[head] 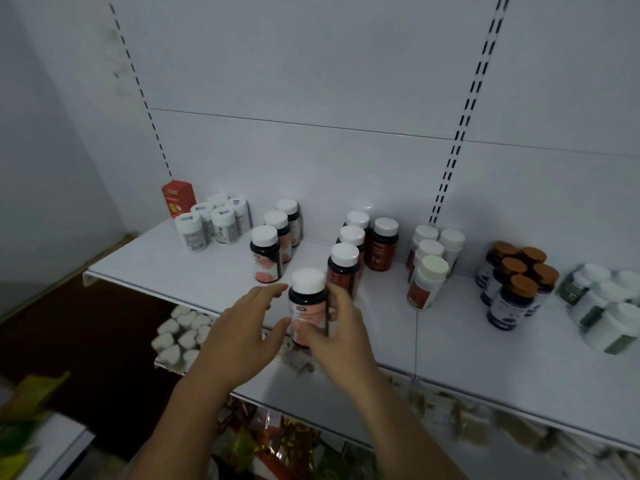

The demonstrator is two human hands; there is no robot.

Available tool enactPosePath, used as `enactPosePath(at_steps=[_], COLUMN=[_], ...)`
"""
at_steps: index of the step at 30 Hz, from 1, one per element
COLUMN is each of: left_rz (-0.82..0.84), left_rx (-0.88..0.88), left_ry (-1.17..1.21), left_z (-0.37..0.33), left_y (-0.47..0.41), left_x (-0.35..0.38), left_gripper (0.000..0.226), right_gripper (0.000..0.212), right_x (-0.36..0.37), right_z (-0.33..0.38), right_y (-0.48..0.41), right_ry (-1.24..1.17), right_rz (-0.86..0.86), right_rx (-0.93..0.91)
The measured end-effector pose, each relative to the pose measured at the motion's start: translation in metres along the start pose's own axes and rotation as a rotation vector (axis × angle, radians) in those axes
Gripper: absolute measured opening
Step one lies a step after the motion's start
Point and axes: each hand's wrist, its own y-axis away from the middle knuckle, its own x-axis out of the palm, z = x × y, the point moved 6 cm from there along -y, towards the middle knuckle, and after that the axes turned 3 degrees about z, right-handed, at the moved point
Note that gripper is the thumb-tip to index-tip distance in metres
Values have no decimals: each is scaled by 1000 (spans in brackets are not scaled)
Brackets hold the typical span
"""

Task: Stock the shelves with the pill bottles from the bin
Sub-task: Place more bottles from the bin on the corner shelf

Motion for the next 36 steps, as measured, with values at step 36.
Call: enactPosePath(at_steps=[36], left_rz=[-44], left_rx=[59], left_ry=[327], left_z=[68], left_y=[-19], left_x=[-29], left_gripper=[55], right_gripper=[72], right_x=[71], right_z=[-29], right_y=[-155], right_ry=[-462], right_rz=[-359], right_rx=[254])
